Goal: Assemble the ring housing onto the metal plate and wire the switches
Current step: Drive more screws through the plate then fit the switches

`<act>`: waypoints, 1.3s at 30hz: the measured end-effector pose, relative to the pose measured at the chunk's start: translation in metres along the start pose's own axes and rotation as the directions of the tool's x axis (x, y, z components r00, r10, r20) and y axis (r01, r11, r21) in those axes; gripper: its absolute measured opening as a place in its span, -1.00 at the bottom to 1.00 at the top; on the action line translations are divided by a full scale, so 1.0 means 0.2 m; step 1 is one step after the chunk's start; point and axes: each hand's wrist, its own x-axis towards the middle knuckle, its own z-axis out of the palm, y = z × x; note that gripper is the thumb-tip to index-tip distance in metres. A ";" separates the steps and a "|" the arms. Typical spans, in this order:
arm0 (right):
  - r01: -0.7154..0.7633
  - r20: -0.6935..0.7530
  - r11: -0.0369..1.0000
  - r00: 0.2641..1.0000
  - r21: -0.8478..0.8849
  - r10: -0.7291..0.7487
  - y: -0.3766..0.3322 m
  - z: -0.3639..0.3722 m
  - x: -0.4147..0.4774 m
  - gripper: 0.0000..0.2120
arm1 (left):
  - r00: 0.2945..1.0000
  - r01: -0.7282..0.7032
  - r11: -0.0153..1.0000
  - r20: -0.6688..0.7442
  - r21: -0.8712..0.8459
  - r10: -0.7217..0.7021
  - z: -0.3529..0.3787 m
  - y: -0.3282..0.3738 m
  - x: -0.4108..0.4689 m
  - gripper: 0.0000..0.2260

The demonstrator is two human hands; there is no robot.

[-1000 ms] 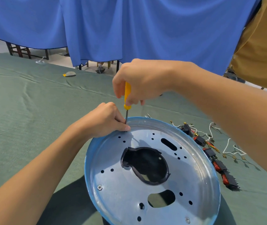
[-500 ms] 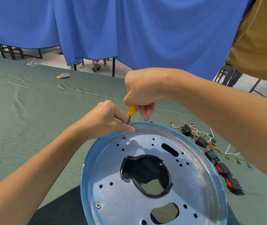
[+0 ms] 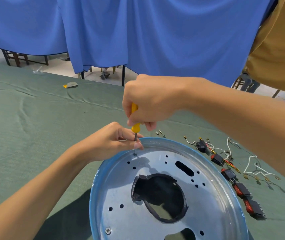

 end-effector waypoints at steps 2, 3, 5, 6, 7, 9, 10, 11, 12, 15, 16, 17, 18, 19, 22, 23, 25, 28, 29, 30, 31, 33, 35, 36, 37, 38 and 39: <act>-0.042 -0.048 0.996 0.998 -0.076 0.038 -0.03 0.02 0.01 -0.70 | 0.999 0.013 0.998 -0.053 0.059 -0.010 0.00 0.00 -0.01 -0.91; -0.072 -0.085 0.994 0.994 -0.082 0.065 -0.05 0.03 0.02 -0.70 | 0.994 0.012 0.997 -0.110 0.075 -0.003 0.01 0.00 -0.01 -0.94; -0.135 -0.147 0.990 0.981 -0.030 0.130 -0.06 0.05 0.02 -0.74 | 0.970 -0.013 0.998 -0.243 0.063 0.028 0.03 0.02 -0.01 -0.97; -0.159 -0.165 0.987 0.974 -0.002 0.157 -0.06 0.06 0.02 -0.75 | 0.950 -0.027 0.998 -0.308 0.053 0.042 0.04 0.04 -0.02 -0.94; -0.177 -0.176 0.984 0.968 0.024 0.179 -0.06 0.06 0.02 -0.75 | 0.931 -0.038 0.998 -0.361 0.046 0.052 0.05 0.04 -0.02 -0.89; -0.199 -0.177 0.978 0.962 0.062 0.207 -0.06 0.08 0.01 -0.76 | 0.906 -0.037 0.999 -0.421 0.035 0.048 0.06 0.05 -0.01 -0.82; -0.209 -0.171 0.975 0.961 0.074 0.218 -0.05 0.09 0.01 -0.76 | 0.902 -0.025 0.999 -0.432 0.020 0.031 0.07 0.05 -0.01 -0.80; -0.218 -0.156 0.972 0.961 0.093 0.230 -0.05 0.09 0.00 -0.77 | 0.901 -0.011 1.000 -0.433 0.000 0.010 0.08 0.05 -0.01 -0.80; -0.222 -0.133 0.968 0.962 0.120 0.237 -0.04 0.09 0.00 -0.77 | 0.902 -0.001 1.000 -0.431 -0.017 -0.007 0.08 0.05 -0.01 -0.81; -0.182 -0.096 0.970 0.975 0.159 0.199 -0.03 0.07 0.01 -0.72 | 0.907 0.003 1.000 -0.420 -0.031 -0.015 0.07 0.05 -0.01 -0.80; -0.151 -0.091 0.976 0.982 0.159 0.167 -0.02 0.07 0.01 -0.76 | 0.908 0.002 0.999 -0.419 -0.039 -0.018 0.07 0.05 -0.01 -0.81; -0.114 -0.078 0.981 0.989 0.156 0.127 -0.02 0.06 0.01 -0.82 | 0.906 0.001 0.999 -0.423 -0.039 -0.017 0.07 0.05 -0.02 -0.84; -0.081 -0.057 0.986 0.994 0.146 0.090 -0.02 0.04 0.00 -0.88 | 0.905 -0.001 1.000 -0.426 -0.027 -0.010 0.06 0.06 -0.02 -0.86; -0.054 -0.043 0.990 0.997 0.127 0.060 -0.02 0.04 0.00 -0.92 | 0.906 -0.003 1.000 -0.423 -0.007 0.000 0.06 0.06 -0.03 -0.87; -0.048 -0.063 0.998 0.997 0.035 0.051 -0.01 0.04 0.00 -0.83 | 0.922 -0.019 0.999 -0.385 0.030 0.029 0.07 0.07 -0.03 -0.86; -0.071 -0.085 0.997 0.994 0.007 0.071 -0.01 0.05 0.01 -0.80 | 0.926 -0.022 0.999 -0.375 0.047 0.038 0.07 0.07 -0.03 -0.87; -0.127 -0.131 0.992 0.983 0.024 0.129 -0.01 0.07 0.03 -0.79 | 0.927 -0.023 0.995 -0.371 0.094 0.056 0.08 0.06 -0.02 -0.90; -0.195 -0.151 0.976 0.967 0.095 0.207 -0.01 0.10 0.04 -0.76 | 0.913 -0.020 0.998 -0.406 0.055 0.041 0.08 0.04 -0.03 -0.91; -0.213 -0.147 0.970 0.962 0.115 0.229 0.00 0.11 0.04 -0.74 | 0.910 -0.008 1.000 -0.414 0.019 0.016 0.07 0.04 -0.03 -0.89; -0.228 -0.147 0.965 0.958 0.133 0.247 0.00 0.12 0.03 -0.74 | 0.910 0.002 1.000 -0.414 -0.005 -0.004 0.07 0.04 -0.03 -0.88; -0.237 -0.155 0.961 0.954 0.144 0.259 0.00 0.12 0.02 -0.74 | 0.911 0.007 1.000 -0.412 -0.011 -0.011 0.07 0.04 -0.03 -0.87; -0.238 -0.180 0.958 0.947 0.159 0.265 0.00 0.13 0.02 -0.73 | 0.911 0.013 1.000 -0.412 0.018 -0.004 0.07 0.04 -0.02 -0.87; -0.207 -0.176 0.963 0.955 0.171 0.237 0.00 0.12 0.02 -0.69 | 0.914 0.025 0.995 -0.405 0.097 0.016 0.08 0.05 -0.02 -0.89; -0.182 -0.157 0.970 0.965 0.164 0.208 0.00 0.11 0.02 -0.68 | 0.920 0.027 0.991 -0.391 0.131 0.026 0.07 0.05 -0.02 -0.90; -0.148 -0.133 0.979 0.977 0.138 0.167 0.00 0.09 0.01 -0.70 | 0.927 0.020 0.989 -0.374 0.149 0.038 0.06 0.05 -0.02 -0.90; -0.107 -0.110 0.989 0.987 0.102 0.118 0.00 0.08 0.00 -0.75 | 0.933 0.009 0.988 -0.357 0.155 0.048 0.05 0.06 -0.03 -0.91; -0.065 -0.089 0.995 0.993 0.072 0.072 0.00 0.06 -0.01 -0.81 | 0.939 -0.002 0.987 -0.339 0.160 0.057 0.05 0.06 -0.04 -0.91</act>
